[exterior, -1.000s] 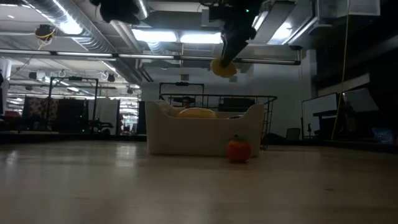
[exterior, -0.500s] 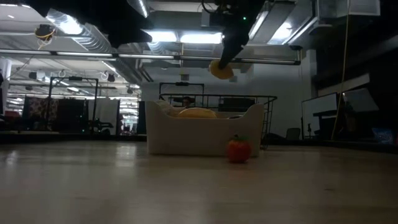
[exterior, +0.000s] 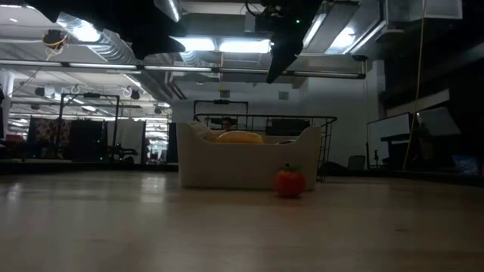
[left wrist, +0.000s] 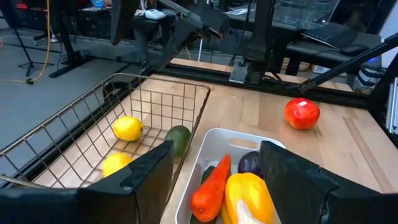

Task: Sort produce into baskets
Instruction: Put the red tomato into the black wire basket

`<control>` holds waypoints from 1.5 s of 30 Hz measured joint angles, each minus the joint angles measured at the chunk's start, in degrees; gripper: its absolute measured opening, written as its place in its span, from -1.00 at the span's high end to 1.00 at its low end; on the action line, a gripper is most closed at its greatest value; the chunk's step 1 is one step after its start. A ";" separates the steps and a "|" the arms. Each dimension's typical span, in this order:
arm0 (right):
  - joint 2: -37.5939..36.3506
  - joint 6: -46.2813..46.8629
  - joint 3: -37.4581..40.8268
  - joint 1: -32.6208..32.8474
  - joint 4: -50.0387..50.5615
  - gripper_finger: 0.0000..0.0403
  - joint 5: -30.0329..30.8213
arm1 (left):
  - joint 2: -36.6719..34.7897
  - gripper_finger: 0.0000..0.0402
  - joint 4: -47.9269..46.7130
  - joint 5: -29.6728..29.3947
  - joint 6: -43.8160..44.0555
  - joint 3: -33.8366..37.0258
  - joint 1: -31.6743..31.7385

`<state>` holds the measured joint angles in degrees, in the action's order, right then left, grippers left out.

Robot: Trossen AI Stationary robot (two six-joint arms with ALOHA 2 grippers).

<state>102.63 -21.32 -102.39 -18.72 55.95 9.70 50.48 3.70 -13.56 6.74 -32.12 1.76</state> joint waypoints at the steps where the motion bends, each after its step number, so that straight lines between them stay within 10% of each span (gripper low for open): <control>1: 0.00 1.09 0.00 0.00 0.71 -0.68 -0.01 | 0.00 -0.17 0.00 0.00 -0.01 0.00 -0.01; 9: 0.00 7.77 0.00 0.00 11.86 -0.69 -0.91 | 0.00 -0.17 -0.02 0.02 -0.07 0.02 0.00; 21: 0.00 16.81 0.02 1.66 25.79 -0.69 -27.54 | 0.00 -0.17 -0.04 0.02 -0.15 0.02 -0.02; 45: -0.33 27.08 10.53 26.37 33.99 -0.96 -18.12 | 0.00 -0.17 -0.09 0.02 0.24 0.02 -0.02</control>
<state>102.30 5.76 -91.86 7.65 89.94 -8.42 50.48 3.62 -13.54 6.98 -32.10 1.74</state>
